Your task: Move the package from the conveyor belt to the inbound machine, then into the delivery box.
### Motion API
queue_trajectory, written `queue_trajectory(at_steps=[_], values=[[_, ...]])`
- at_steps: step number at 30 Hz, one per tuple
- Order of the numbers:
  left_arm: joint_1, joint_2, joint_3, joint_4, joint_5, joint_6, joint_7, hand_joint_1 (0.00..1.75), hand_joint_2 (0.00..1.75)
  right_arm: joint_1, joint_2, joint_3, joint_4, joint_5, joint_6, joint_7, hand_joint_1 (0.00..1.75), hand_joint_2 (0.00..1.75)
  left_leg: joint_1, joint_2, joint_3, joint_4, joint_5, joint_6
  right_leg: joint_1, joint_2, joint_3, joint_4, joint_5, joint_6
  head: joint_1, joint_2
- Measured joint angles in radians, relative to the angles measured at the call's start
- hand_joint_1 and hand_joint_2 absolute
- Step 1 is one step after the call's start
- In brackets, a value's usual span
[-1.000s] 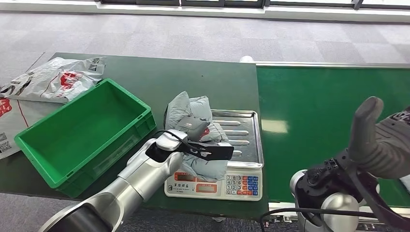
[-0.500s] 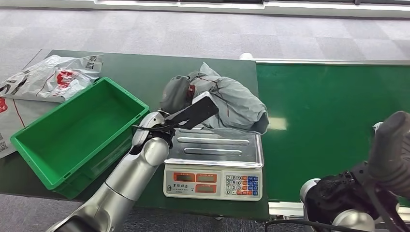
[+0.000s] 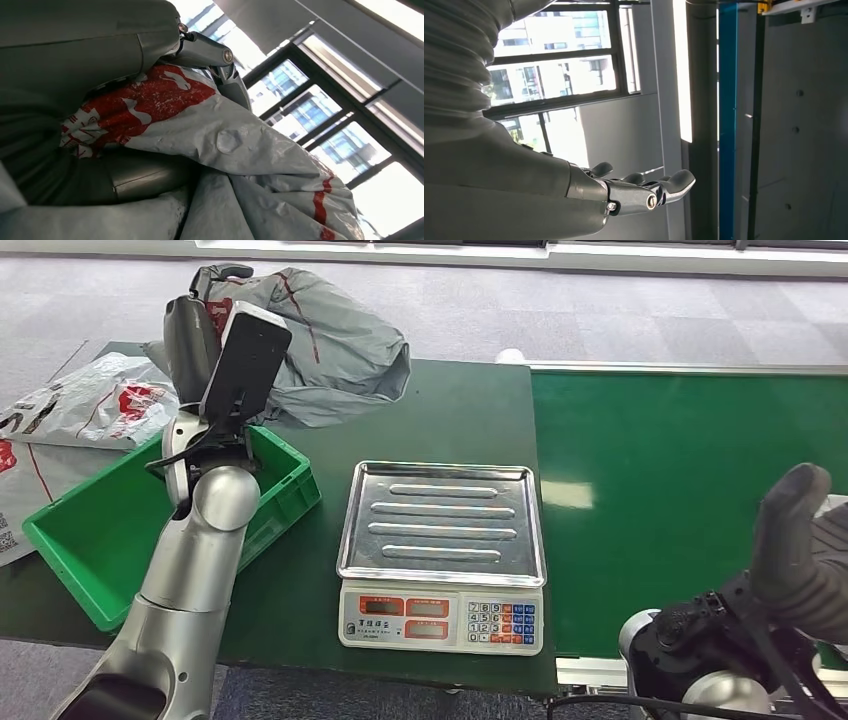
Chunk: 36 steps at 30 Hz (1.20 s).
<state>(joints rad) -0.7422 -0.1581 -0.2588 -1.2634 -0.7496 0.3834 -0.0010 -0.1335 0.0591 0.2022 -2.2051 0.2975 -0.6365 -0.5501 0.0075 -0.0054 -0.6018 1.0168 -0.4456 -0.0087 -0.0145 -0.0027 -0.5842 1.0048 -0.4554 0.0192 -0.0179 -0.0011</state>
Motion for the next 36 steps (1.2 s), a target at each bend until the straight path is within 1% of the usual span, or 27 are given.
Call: queue_trajectory(at_steps=[2,3,6,8,13,16,21,27,34,36], values=[[-0.013,0.014,0.027,0.023,-0.025,0.008,0.031,0.32,1.75,0.000,0.000,0.000,0.002,0.000,0.010,0.007,0.00,1.75,0.000,0.000,0.000,0.000,0.000,0.000,0.000,0.001,0.000,0.000,0.000,0.000,0.000,0.000],[-0.020,0.022,0.046,0.041,-0.035,0.011,0.036,0.00,1.75,0.000,0.000,0.000,0.004,-0.001,0.014,0.009,0.00,1.75,0.000,0.001,0.000,0.000,0.000,0.000,0.000,0.001,-0.001,0.000,0.000,0.000,0.000,0.000],[-0.030,0.043,0.100,0.099,-0.054,0.009,0.025,0.00,1.75,0.000,0.000,0.000,0.010,-0.004,0.020,0.012,0.00,1.75,0.000,0.001,0.001,0.000,0.000,0.000,0.001,0.001,-0.001,0.000,0.000,0.000,0.000,0.000],[-0.028,0.051,0.122,0.131,-0.070,0.003,0.020,0.00,1.75,0.000,0.000,0.000,0.016,-0.007,0.023,0.012,0.00,1.75,0.001,0.000,0.000,0.000,0.000,-0.001,0.001,0.001,-0.001,0.000,0.000,-0.001,0.000,0.000],[-0.025,0.070,0.145,0.183,-0.131,-0.007,0.061,0.00,1.75,0.013,-0.012,0.000,0.042,-0.019,0.027,0.000,0.00,1.75,0.001,0.000,-0.001,0.000,0.000,-0.001,0.001,0.001,-0.002,0.001,0.000,-0.001,0.000,0.000],[-0.019,0.085,0.165,0.199,-0.144,-0.014,0.080,0.00,1.75,0.037,-0.037,0.000,0.060,-0.052,0.023,-0.020,0.00,1.75,0.001,0.000,-0.002,0.000,0.000,0.000,0.001,0.001,-0.002,0.000,0.000,-0.001,0.000,0.000],[0.008,0.114,0.191,0.202,-0.145,-0.020,0.081,0.00,1.75,0.074,-0.086,0.000,0.091,-0.107,0.010,-0.052,0.00,1.75,0.001,0.000,-0.003,0.000,0.000,0.000,0.001,0.000,-0.003,0.000,0.000,-0.001,0.000,0.000],[0.015,0.132,0.208,0.202,-0.153,-0.027,0.095,0.00,1.75,0.084,-0.116,0.001,0.116,-0.119,0.007,-0.054,0.00,1.75,0.001,0.000,-0.003,0.000,0.000,0.000,0.001,0.001,-0.004,0.000,0.000,-0.001,0.000,0.000],[0.050,0.180,0.245,0.216,-0.175,-0.021,0.140,0.00,1.75,0.109,-0.155,0.011,0.144,-0.136,-0.015,-0.054,0.00,1.75,0.001,0.001,-0.003,0.000,0.000,0.000,0.001,0.001,-0.004,0.000,0.000,-0.001,0.000,0.000],[0.058,0.194,0.255,0.224,-0.199,-0.022,0.167,0.00,1.75,0.115,-0.163,0.013,0.149,-0.139,-0.017,-0.053,0.00,1.75,0.001,0.000,-0.004,0.000,0.000,0.000,0.001,0.001,-0.004,0.000,0.000,-0.001,0.000,0.000]])
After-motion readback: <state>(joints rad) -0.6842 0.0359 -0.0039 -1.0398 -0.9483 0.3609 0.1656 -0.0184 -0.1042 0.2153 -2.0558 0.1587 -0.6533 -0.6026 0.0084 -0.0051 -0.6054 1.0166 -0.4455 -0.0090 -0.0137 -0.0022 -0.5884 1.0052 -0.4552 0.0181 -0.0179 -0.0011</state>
